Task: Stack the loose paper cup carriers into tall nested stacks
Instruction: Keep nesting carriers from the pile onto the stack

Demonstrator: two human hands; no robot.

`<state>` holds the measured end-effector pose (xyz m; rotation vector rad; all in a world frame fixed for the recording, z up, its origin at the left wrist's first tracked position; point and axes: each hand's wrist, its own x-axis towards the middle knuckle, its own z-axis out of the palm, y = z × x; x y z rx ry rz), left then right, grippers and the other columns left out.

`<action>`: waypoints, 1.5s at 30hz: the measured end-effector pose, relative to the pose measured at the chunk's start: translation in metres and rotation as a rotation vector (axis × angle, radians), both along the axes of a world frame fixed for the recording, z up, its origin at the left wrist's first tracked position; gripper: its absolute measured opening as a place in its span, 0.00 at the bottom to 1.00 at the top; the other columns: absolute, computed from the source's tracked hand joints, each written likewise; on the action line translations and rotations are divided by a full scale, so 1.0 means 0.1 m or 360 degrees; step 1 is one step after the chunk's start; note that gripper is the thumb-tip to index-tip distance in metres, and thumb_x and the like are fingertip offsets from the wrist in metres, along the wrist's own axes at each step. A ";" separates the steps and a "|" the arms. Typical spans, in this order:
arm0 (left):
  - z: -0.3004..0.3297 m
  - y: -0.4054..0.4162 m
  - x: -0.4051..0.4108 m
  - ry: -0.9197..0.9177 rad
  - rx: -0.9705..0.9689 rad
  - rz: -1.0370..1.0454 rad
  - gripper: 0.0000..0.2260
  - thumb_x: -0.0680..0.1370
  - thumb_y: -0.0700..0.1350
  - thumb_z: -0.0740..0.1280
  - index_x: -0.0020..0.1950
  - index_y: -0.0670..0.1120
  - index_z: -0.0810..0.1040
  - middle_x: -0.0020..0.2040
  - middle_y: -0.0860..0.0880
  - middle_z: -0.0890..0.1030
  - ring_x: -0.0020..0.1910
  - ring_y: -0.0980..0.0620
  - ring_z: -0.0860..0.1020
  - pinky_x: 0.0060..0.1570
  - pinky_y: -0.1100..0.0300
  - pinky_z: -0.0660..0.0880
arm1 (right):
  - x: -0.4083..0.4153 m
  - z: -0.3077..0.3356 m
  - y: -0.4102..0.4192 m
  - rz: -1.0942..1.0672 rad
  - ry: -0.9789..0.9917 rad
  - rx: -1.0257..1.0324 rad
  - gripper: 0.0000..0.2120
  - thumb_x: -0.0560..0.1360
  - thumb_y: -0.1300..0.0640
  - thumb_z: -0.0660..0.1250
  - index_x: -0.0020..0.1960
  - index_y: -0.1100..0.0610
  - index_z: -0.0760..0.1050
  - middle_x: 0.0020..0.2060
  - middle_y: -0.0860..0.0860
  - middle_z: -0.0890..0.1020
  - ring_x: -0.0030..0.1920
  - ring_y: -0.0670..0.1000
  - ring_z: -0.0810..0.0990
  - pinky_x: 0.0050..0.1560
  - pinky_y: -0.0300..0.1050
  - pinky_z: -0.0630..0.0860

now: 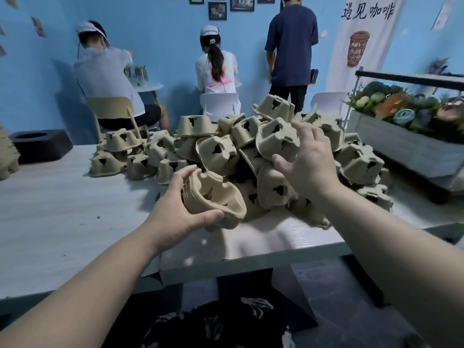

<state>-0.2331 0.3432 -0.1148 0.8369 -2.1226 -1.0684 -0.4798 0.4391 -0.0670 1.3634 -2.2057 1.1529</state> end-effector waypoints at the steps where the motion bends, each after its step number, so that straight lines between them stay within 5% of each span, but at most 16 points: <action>1: 0.05 0.01 -0.05 0.0021 -0.0002 -0.0005 0.48 0.53 0.64 0.77 0.69 0.66 0.59 0.62 0.67 0.71 0.62 0.65 0.73 0.67 0.59 0.68 | -0.05 0.08 -0.03 0.0029 0.0030 0.0096 0.36 0.70 0.52 0.72 0.74 0.53 0.61 0.71 0.54 0.66 0.70 0.57 0.62 0.71 0.46 0.57; 7: 0.24 -0.04 -0.24 0.0107 0.0006 -0.0001 0.48 0.53 0.63 0.79 0.69 0.66 0.61 0.64 0.62 0.73 0.64 0.59 0.74 0.68 0.50 0.71 | -0.35 0.31 -0.25 0.0134 0.0207 0.0586 0.39 0.71 0.54 0.69 0.77 0.49 0.54 0.72 0.53 0.65 0.71 0.59 0.60 0.70 0.50 0.58; 11: 0.28 -0.05 -0.28 0.0096 -0.0005 0.0032 0.47 0.52 0.65 0.78 0.68 0.68 0.61 0.62 0.65 0.73 0.62 0.60 0.75 0.67 0.50 0.71 | -0.43 0.33 -0.33 0.0195 0.0302 0.0639 0.35 0.72 0.58 0.67 0.75 0.44 0.58 0.62 0.55 0.71 0.64 0.59 0.65 0.64 0.50 0.65; 24: 0.21 -0.01 -0.42 0.0059 -0.0016 0.0031 0.49 0.53 0.66 0.76 0.71 0.66 0.60 0.66 0.56 0.74 0.65 0.57 0.73 0.70 0.51 0.68 | -0.45 0.28 -0.17 0.0259 0.0335 0.0074 0.15 0.69 0.59 0.72 0.56 0.56 0.78 0.52 0.56 0.76 0.53 0.56 0.74 0.48 0.42 0.65; 29: 0.20 0.04 -0.49 0.0108 0.0010 -0.0024 0.47 0.54 0.65 0.76 0.70 0.66 0.60 0.62 0.64 0.73 0.63 0.60 0.75 0.69 0.54 0.69 | -0.42 0.15 -0.08 0.0246 0.0257 -0.0086 0.16 0.66 0.58 0.76 0.53 0.57 0.79 0.54 0.53 0.78 0.53 0.55 0.75 0.48 0.40 0.64; 36: 0.22 0.11 -0.56 0.0145 -0.0022 -0.0007 0.44 0.54 0.65 0.75 0.67 0.69 0.60 0.58 0.66 0.74 0.61 0.60 0.76 0.68 0.53 0.70 | -0.37 -0.05 0.03 0.0272 0.0111 -0.0335 0.15 0.70 0.49 0.74 0.49 0.59 0.82 0.60 0.53 0.77 0.56 0.49 0.76 0.56 0.44 0.75; 42: 0.20 0.12 -0.57 0.0162 -0.0025 0.0008 0.38 0.54 0.66 0.76 0.59 0.78 0.60 0.59 0.63 0.75 0.63 0.56 0.76 0.69 0.50 0.70 | -0.36 -0.01 0.14 0.0177 0.0018 -0.0288 0.25 0.71 0.46 0.71 0.63 0.55 0.69 0.54 0.52 0.76 0.51 0.52 0.77 0.51 0.49 0.74; 45: 0.21 0.12 -0.59 0.0185 -0.0023 0.0003 0.39 0.54 0.66 0.76 0.60 0.77 0.61 0.59 0.63 0.76 0.62 0.57 0.76 0.68 0.52 0.70 | -0.38 0.03 0.19 0.0254 -0.0019 -0.0159 0.34 0.68 0.43 0.65 0.72 0.47 0.62 0.56 0.51 0.69 0.50 0.49 0.72 0.51 0.43 0.69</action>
